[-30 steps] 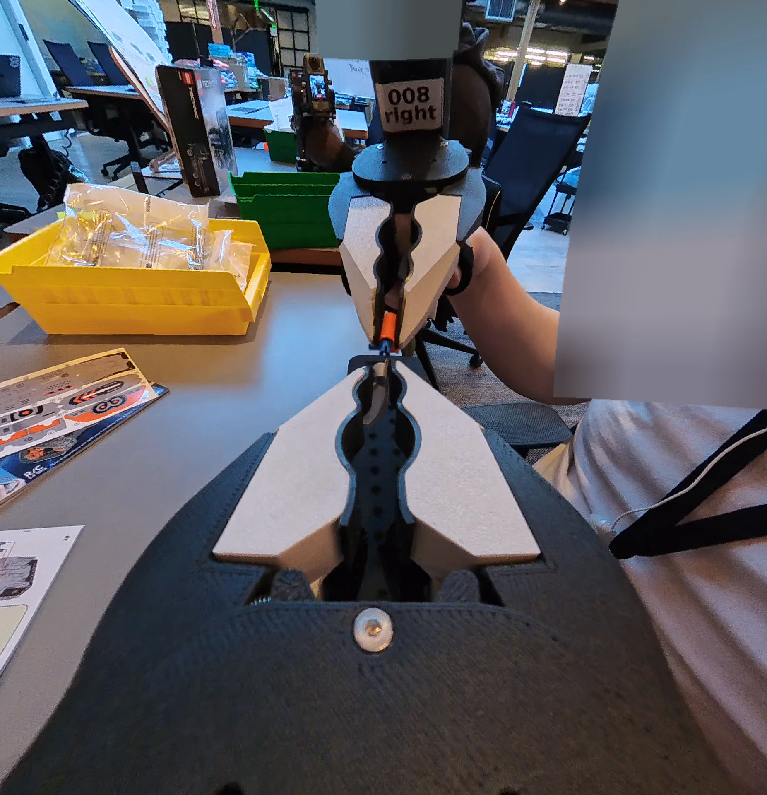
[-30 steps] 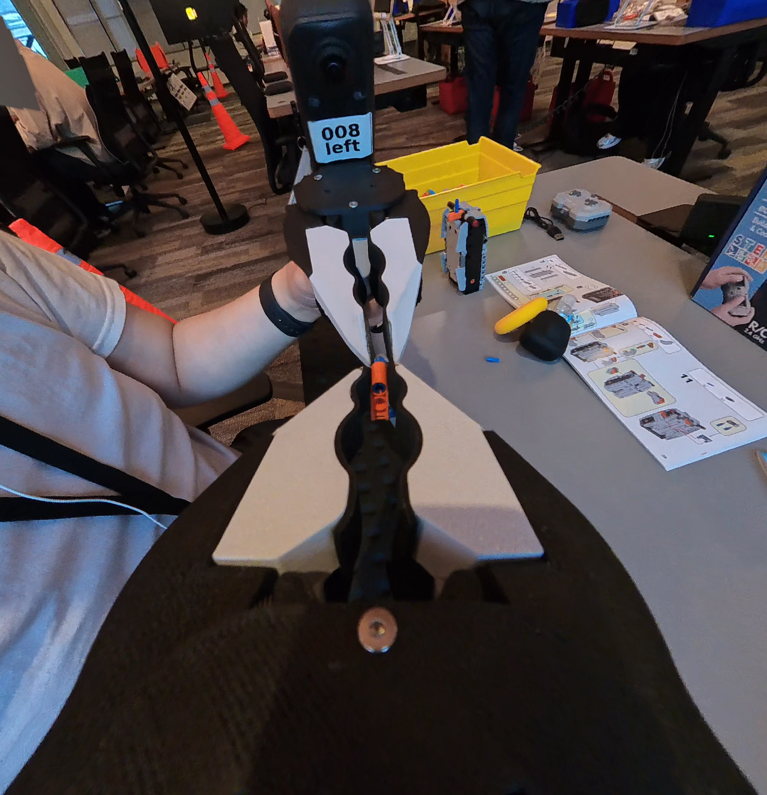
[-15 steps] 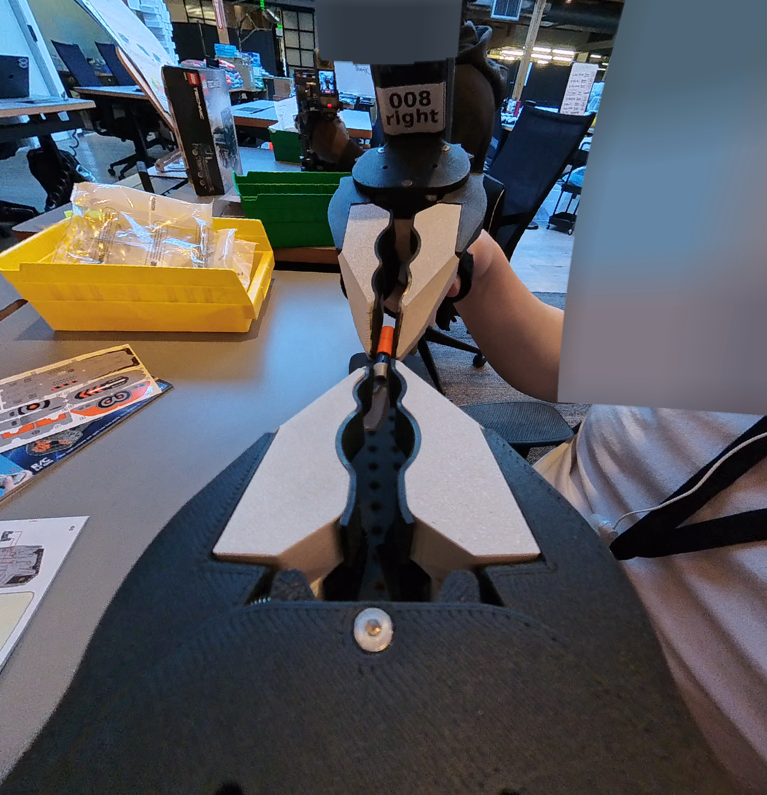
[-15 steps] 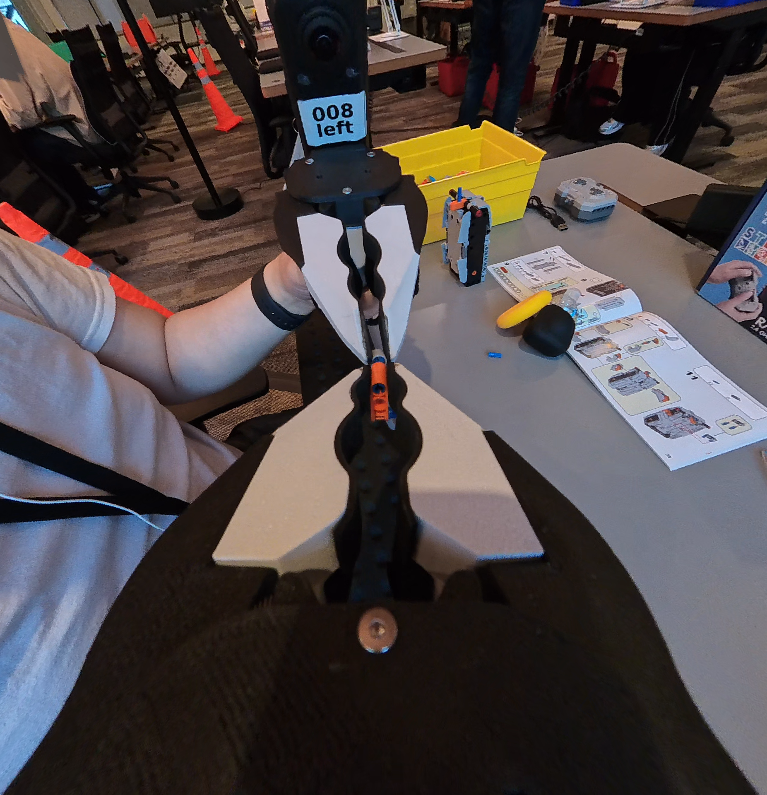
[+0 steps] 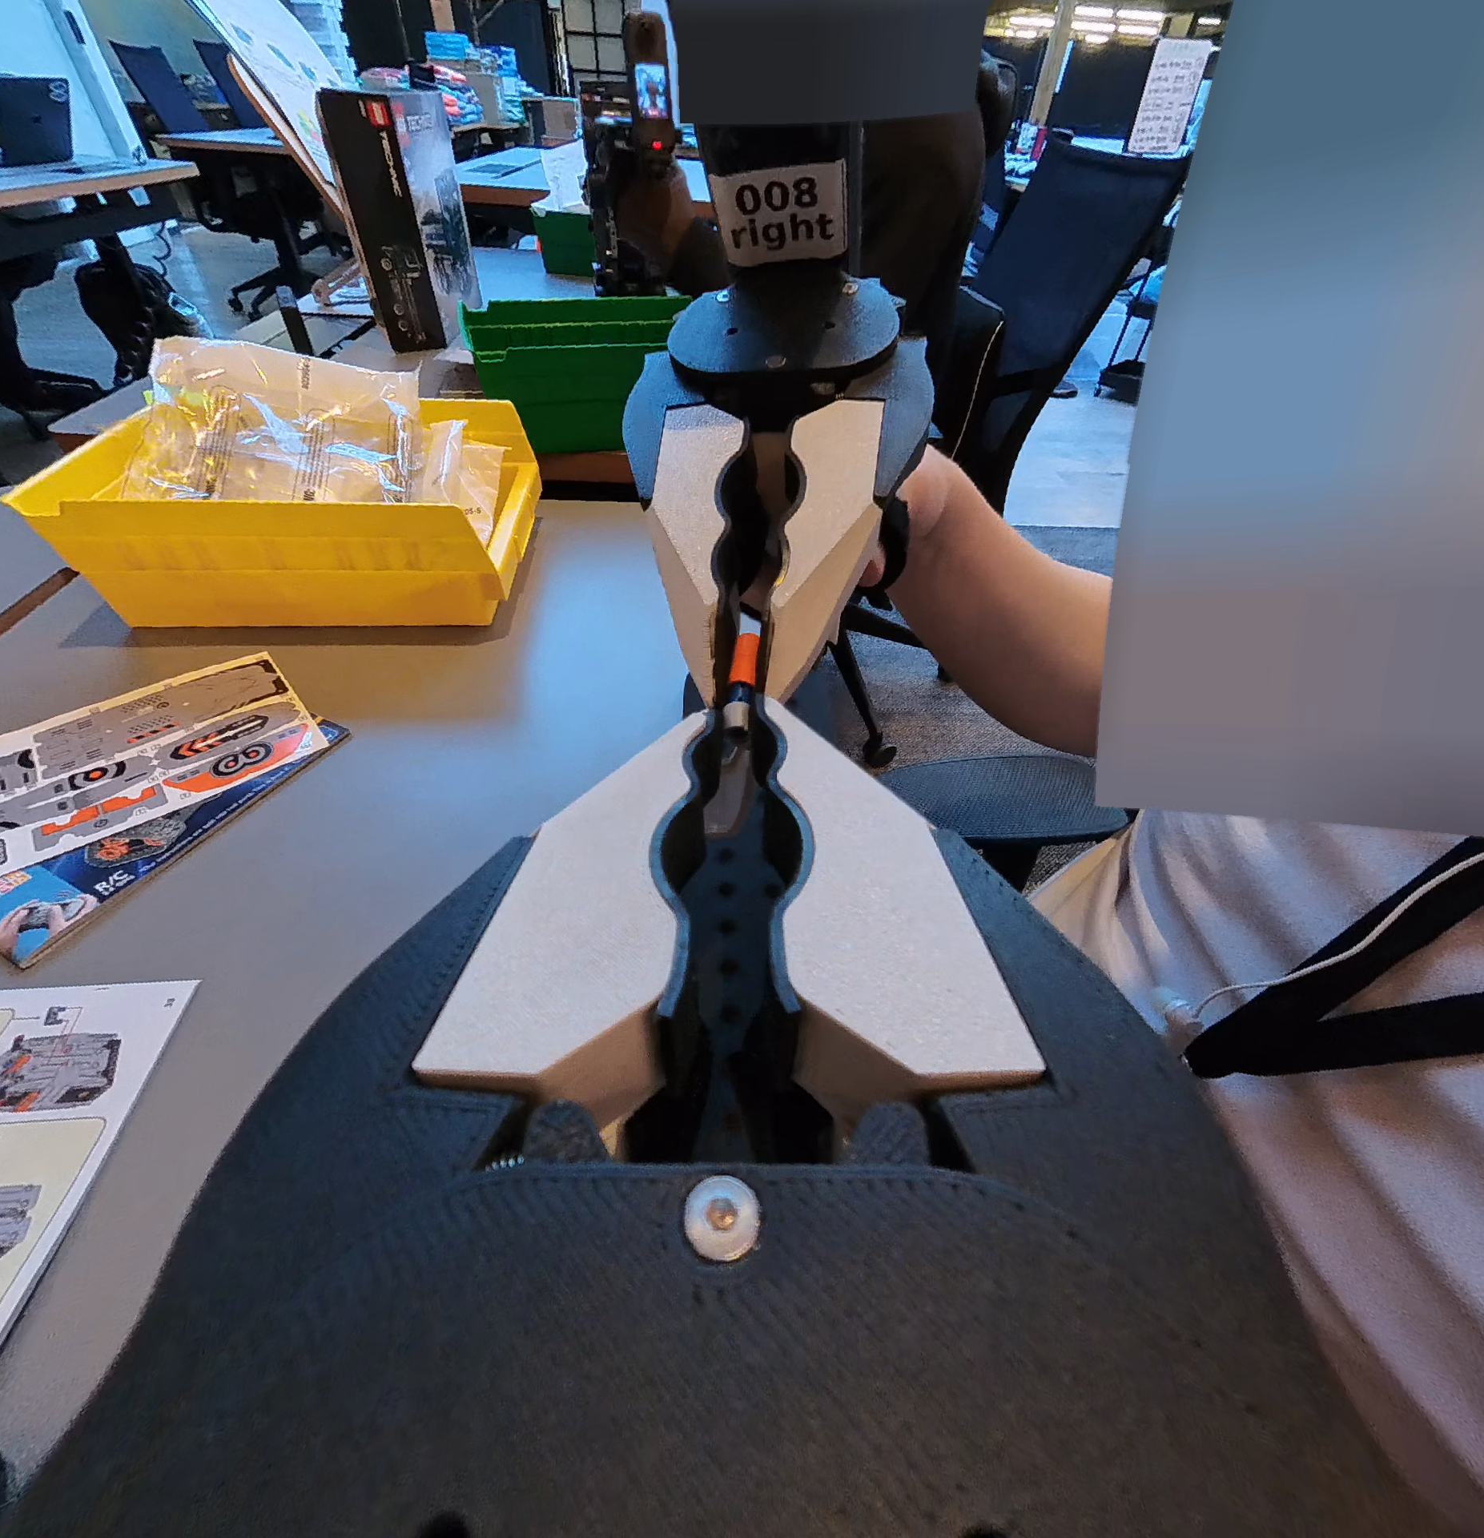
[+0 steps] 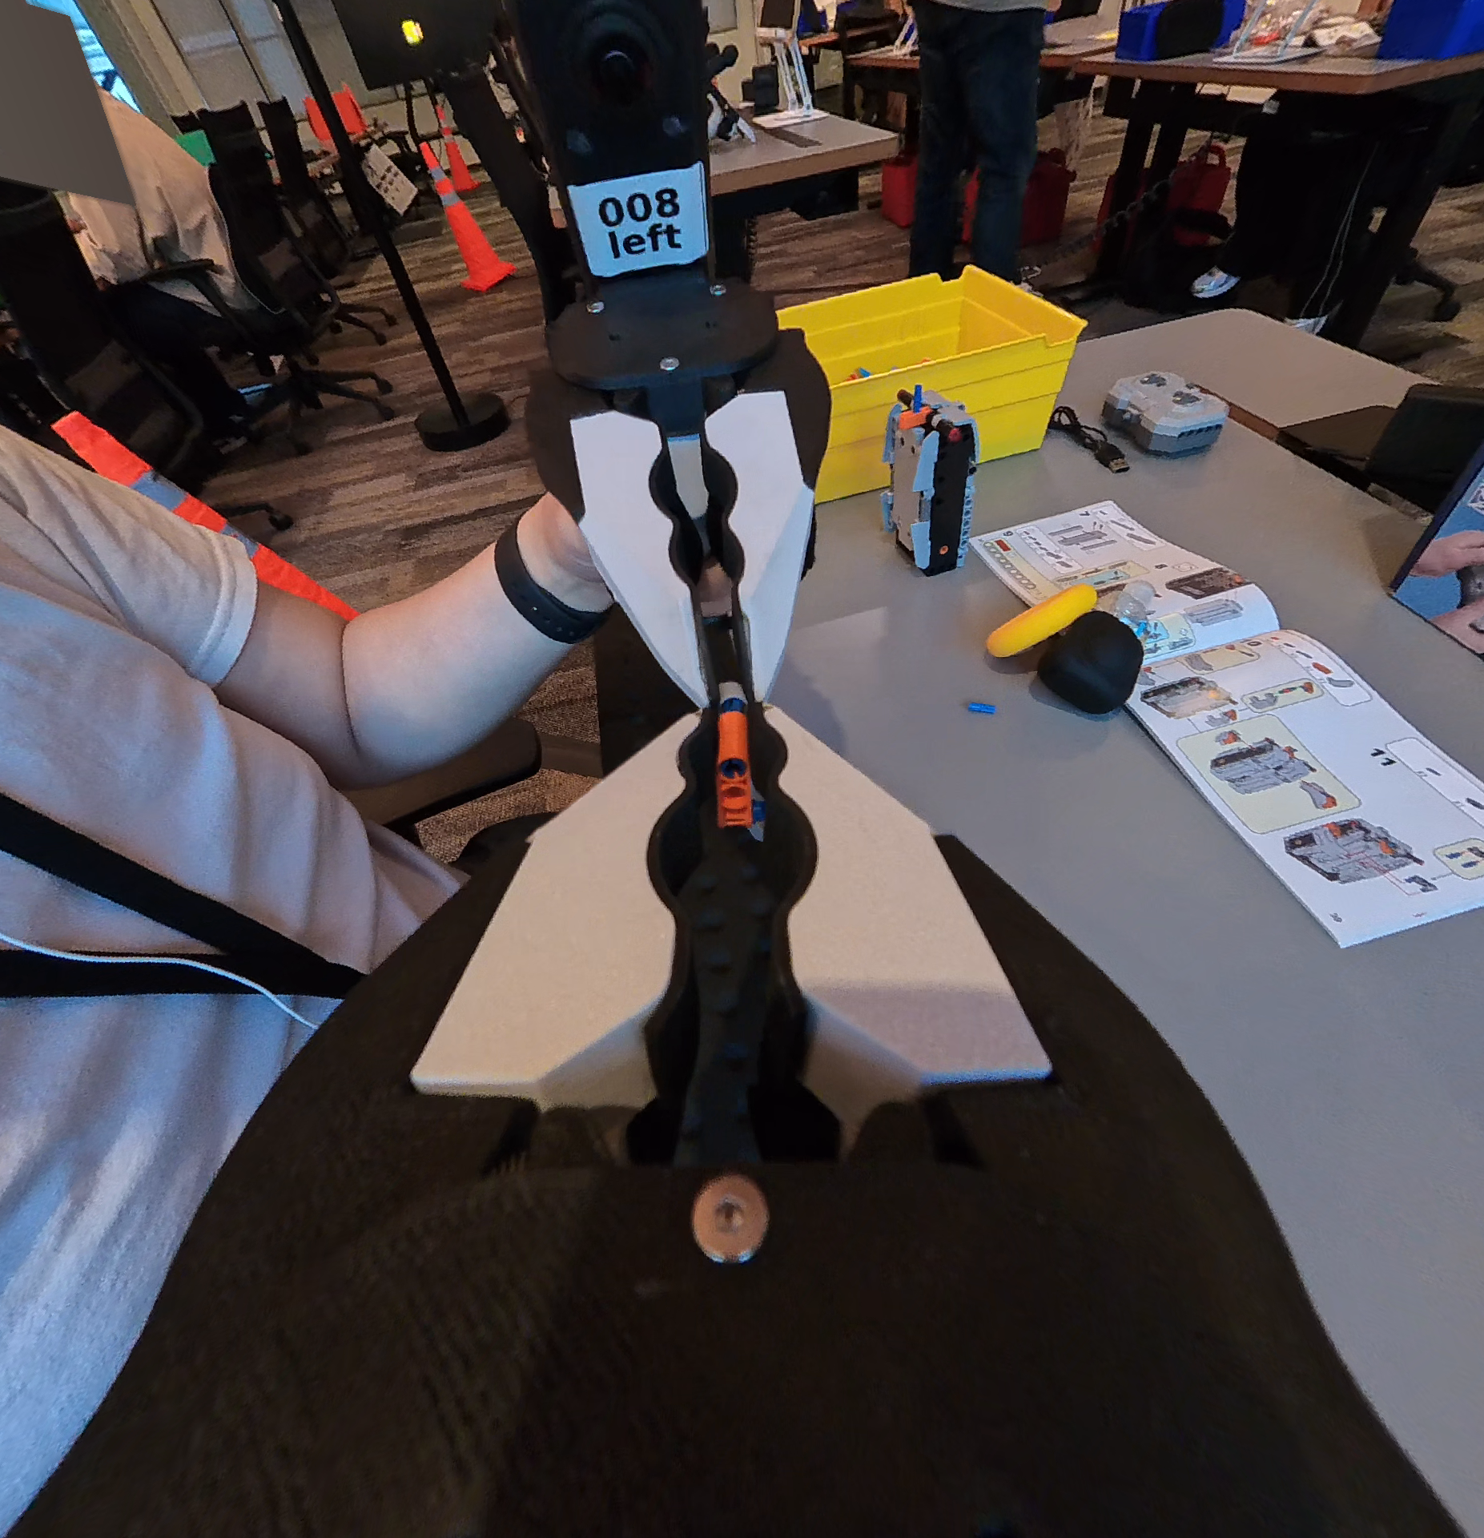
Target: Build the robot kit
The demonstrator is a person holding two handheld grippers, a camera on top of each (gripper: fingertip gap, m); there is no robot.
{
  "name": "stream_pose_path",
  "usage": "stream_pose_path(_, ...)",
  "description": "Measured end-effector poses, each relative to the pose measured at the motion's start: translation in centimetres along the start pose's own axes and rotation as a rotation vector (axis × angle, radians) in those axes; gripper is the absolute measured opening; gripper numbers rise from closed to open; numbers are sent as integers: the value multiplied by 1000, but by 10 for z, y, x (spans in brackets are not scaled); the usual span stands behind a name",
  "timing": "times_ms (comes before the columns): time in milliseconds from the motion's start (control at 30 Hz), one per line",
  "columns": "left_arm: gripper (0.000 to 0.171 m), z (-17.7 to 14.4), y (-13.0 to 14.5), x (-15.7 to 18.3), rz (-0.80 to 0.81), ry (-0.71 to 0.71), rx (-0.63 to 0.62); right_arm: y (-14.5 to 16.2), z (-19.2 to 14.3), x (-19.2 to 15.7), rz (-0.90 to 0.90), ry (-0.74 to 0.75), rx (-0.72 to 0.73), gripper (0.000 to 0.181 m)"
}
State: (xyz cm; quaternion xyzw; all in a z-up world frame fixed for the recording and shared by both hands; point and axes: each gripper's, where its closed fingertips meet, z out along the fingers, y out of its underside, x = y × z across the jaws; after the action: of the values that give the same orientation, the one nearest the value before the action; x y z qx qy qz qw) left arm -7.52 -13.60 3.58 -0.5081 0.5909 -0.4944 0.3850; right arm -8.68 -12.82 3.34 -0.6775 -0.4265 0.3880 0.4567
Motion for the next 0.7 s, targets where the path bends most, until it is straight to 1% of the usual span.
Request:
stream_pose_path(100, 5, -2, -2, 0, -2, 3, 6, -3, 0, -1, -30, 8, 13, 6)
stream_pose_path(300, 5, -2, 3, -7, -36, -10, -58, 1, 4, 6, -15, 20, -15, 6)
stream_pose_path(467, 5, -3, 1, -8, -87, 30, -27, -2, 4, 7, 2, -5, 3, 6)
stream_pose_path(600, 5, -2, 6, -11, -110, 41, -45, 3, 7, 10, 14, -10, -27, 6)
stream_pose_path(700, 5, -2, 6, -12, -142, 69, -24, 2, 7, 11, 20, -13, -20, 6)
